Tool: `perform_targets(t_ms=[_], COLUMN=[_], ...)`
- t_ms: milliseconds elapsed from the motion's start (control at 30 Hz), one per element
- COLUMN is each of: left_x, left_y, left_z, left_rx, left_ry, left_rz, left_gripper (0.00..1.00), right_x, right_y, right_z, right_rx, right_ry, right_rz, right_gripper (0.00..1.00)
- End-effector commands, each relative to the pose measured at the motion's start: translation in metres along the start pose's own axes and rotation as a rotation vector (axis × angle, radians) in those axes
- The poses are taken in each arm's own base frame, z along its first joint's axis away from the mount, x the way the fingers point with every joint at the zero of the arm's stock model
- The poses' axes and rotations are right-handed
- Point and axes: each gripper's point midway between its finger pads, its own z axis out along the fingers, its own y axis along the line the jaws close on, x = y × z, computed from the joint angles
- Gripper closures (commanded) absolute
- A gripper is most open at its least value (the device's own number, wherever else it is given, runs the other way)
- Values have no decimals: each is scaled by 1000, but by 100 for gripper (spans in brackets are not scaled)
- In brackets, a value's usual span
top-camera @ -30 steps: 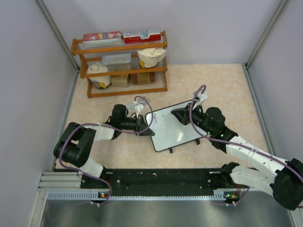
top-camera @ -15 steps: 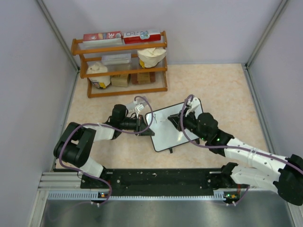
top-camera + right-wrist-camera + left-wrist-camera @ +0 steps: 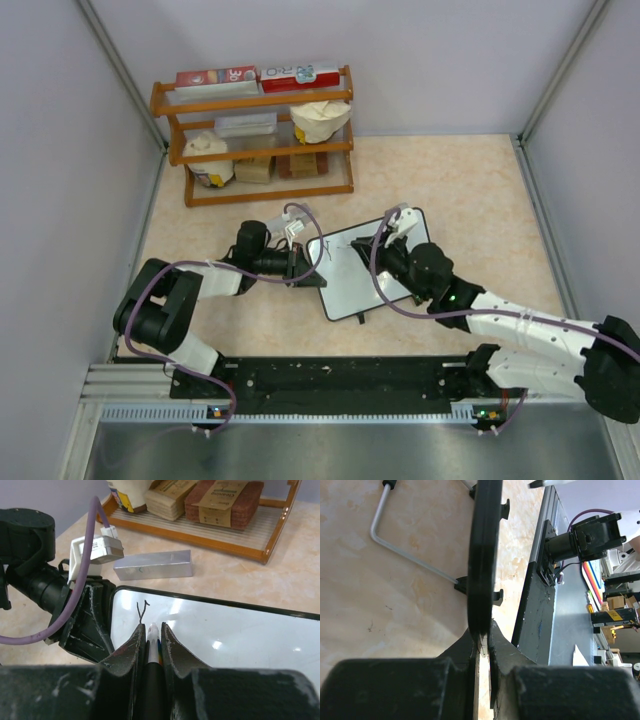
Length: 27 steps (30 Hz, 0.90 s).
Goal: Write a sentence on the whiteboard
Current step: Write a sentence at the center of the board.
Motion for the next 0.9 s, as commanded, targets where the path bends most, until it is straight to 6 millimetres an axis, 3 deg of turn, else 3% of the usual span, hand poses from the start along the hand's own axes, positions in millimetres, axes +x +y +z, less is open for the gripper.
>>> perform_targets(t_ms=[0,467,867], left_x=[6,6,5], left_y=[0,0,-1], left_z=[-1,0,0], left_rx=[3,4,4], left_ry=[12,13,13], left_rz=[22,23,24], left_gripper=[100,100,100], right_x=[-22,-23,-8], right_y=[11,16,20], right_z=[10,14,20], right_rx=[-13,-34,-51], right_ry=[-67,-67,-15], right_rz=[-2,16,15], right_gripper=[100,100,100])
